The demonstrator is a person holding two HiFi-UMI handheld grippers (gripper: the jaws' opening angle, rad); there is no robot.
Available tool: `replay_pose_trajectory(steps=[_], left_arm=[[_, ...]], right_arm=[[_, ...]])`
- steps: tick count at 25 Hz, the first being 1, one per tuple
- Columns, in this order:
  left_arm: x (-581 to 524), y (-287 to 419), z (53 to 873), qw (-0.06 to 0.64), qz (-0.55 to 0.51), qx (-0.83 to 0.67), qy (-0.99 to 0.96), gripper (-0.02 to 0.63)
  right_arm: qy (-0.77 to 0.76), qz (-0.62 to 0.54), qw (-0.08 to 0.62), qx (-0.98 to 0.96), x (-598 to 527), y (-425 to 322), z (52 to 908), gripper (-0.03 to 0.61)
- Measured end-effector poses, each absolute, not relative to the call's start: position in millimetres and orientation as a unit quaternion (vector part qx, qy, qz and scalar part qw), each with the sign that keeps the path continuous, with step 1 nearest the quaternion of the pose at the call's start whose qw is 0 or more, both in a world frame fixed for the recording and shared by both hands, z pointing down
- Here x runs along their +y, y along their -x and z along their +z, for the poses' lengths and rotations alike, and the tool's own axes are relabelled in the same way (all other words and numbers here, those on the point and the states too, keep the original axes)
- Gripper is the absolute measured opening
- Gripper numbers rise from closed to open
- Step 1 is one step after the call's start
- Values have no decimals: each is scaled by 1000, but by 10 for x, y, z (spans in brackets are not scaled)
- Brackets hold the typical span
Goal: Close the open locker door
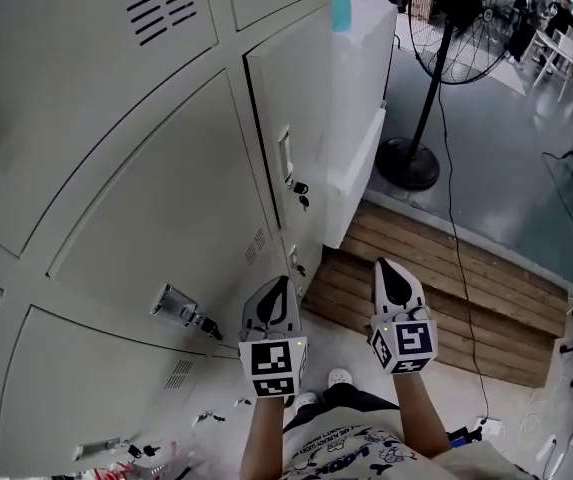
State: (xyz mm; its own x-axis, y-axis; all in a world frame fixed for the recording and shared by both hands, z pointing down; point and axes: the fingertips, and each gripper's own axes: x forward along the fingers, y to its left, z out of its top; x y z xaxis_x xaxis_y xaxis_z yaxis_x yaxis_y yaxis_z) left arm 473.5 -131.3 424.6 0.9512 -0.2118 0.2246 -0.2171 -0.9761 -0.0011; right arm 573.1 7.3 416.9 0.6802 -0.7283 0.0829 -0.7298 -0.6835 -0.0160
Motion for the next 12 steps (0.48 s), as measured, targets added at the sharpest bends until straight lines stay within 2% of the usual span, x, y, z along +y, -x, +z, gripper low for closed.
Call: replay_pose_trajectory(steps=[12], left_arm=[[-1229, -4768, 4160, 12, 104, -95, -990, 5]], right_arm=[[-926, 36, 9, -375, 307, -5700, 4076, -8]])
